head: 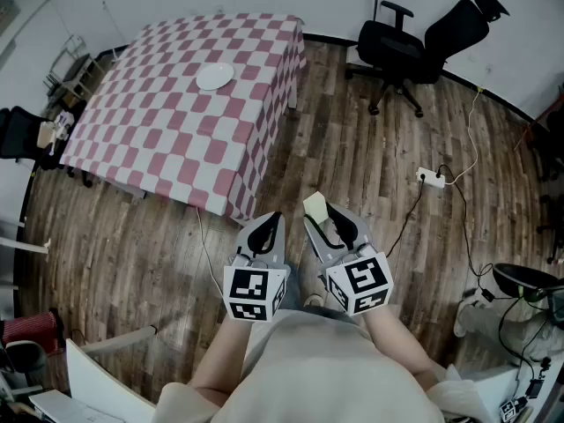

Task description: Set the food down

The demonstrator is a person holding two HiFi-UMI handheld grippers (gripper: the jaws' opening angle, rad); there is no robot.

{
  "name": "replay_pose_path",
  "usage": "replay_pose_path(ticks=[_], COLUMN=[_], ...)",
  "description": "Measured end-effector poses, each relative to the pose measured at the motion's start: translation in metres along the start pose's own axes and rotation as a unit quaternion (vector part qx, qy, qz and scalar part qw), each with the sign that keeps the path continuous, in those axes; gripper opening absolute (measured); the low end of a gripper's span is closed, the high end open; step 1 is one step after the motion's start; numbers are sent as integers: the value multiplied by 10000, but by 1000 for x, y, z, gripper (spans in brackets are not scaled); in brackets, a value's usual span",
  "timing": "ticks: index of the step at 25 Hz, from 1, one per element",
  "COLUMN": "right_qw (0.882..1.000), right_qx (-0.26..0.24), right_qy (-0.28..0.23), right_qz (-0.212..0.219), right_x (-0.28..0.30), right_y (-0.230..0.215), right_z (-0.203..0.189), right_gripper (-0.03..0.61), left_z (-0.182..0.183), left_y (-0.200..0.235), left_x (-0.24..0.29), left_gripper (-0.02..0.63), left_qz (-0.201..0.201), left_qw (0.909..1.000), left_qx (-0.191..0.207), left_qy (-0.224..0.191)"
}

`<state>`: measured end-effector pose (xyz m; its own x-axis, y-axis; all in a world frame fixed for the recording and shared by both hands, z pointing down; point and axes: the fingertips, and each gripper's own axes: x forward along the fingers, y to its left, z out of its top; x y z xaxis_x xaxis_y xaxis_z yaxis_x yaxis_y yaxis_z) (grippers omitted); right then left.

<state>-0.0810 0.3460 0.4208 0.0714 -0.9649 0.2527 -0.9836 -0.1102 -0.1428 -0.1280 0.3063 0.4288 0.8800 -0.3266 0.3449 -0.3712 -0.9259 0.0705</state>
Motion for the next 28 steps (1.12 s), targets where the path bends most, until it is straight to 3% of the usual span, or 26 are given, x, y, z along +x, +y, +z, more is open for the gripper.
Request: replay_pose_path(ticks=[7,15,28], right_qw=[9993,9958,9958], right_qx=[-135,-273,-374], right_qy=[-200,-303,-186], right_qz=[297,817,818], right_x=[-43,-41,30], right_y=[35,75,67], right_z=[-6,-5,16], right_gripper=[167,167,167], left_z=[-11,-15,1], left_y=[-17,-8,52], left_x=[-47,-73,-36], left_gripper=[0,0,0], left_qz=[226,491,478], left_qw=[9988,9982,9969], left_qx=[-411,-284,-525], left_qy=[-134,-179,-336])
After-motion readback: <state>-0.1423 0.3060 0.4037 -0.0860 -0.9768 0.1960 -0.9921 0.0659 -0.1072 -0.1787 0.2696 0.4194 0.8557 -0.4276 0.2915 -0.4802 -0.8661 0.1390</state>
